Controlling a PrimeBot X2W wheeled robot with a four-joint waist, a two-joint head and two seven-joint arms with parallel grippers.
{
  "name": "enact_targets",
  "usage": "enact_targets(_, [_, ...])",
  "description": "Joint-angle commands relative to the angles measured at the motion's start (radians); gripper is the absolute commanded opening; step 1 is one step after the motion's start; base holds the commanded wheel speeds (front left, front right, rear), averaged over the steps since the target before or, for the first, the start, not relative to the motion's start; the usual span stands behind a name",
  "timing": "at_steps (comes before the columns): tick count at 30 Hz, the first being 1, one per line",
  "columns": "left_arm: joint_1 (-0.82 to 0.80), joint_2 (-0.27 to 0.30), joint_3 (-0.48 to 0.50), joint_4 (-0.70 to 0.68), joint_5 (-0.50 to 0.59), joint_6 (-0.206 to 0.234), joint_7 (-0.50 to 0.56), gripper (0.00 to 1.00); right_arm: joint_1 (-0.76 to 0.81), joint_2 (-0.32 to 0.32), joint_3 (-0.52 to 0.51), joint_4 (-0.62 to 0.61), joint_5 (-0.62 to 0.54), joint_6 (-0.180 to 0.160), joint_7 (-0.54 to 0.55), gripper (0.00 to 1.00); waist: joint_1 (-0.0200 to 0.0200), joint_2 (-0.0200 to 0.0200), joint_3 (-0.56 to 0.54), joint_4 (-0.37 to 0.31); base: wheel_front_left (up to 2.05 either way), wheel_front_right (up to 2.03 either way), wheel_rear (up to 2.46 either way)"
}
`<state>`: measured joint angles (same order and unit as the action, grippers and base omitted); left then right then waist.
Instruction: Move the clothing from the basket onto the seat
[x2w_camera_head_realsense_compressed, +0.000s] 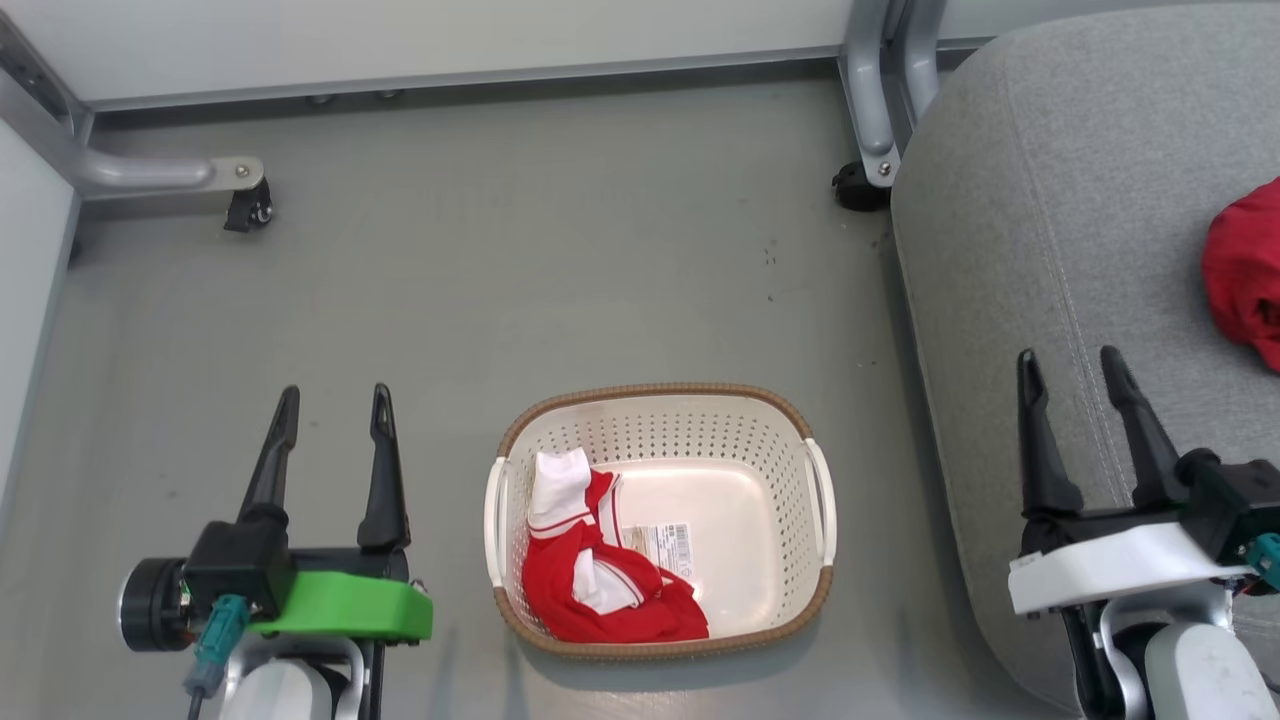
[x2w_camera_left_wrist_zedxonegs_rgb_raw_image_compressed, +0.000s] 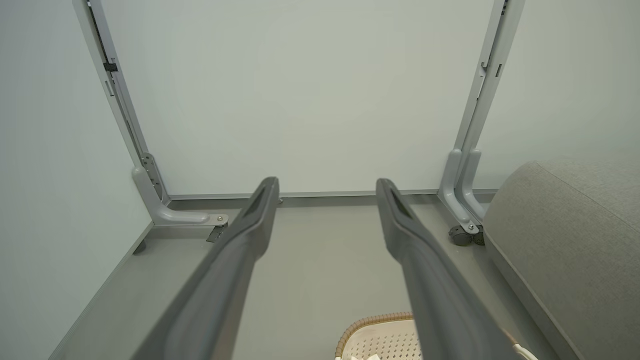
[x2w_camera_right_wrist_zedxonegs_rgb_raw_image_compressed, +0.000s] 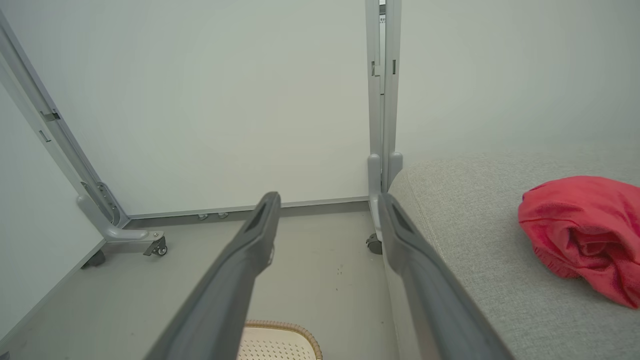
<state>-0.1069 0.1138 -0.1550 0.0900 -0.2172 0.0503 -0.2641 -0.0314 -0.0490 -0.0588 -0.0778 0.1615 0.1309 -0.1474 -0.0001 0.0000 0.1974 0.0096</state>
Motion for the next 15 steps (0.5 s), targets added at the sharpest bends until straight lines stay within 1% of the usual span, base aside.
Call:
enact_targets(1, [0.022, -0.001, 0.007, 0.007, 0.016, -0.01, 0.0, 1.0, 0.021, -0.003, 0.004, -0.006, -0.007, 0.0, 0.001, 1.0, 0.0001, 0.0, -0.017, -0.001, 0.0, 0.0, 0.0])
enact_targets(7, [0.059, -0.02, 0.013, 0.034, 0.035, -0.033, 0.0, 1.0, 0.059, -0.003, 0.024, -0.012, -0.001, 0.0, 0.012, 1.0, 0.0001, 0.0, -0.049, -0.004, 0.0, 0.0, 0.0])
enact_targets(15, [0.078, -0.033, 0.023, 0.064, 0.058, -0.051, 0.0, 1.0, 0.091, -0.003, 0.045, -0.02, -0.005, 0.0, 0.03, 1.0, 0.0001, 0.0, -0.081, -0.002, 0.0, 0.0, 0.0])
